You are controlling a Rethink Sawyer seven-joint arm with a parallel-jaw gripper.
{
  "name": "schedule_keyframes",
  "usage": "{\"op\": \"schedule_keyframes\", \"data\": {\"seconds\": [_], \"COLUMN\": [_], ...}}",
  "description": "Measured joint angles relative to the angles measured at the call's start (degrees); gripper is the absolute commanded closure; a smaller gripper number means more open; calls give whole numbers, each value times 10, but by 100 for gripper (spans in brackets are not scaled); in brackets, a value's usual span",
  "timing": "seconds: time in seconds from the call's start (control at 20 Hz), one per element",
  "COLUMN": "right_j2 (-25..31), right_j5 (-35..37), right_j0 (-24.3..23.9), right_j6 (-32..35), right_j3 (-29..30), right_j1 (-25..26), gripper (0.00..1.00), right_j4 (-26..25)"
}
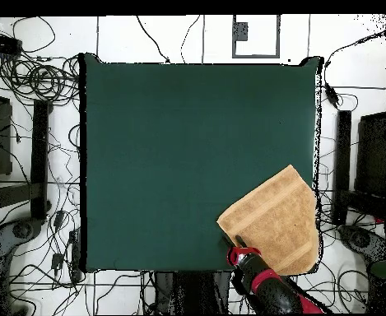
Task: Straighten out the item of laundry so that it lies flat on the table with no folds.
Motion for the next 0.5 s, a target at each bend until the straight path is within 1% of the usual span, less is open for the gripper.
{"op": "schedule_keyframes", "data": {"seconds": [0.5], "right_j2": [4], "right_j5": [0], "right_j0": [-13], "right_j6": [0], "right_j3": [1], "right_j1": [9], "gripper": [0], "right_j4": [2]}}
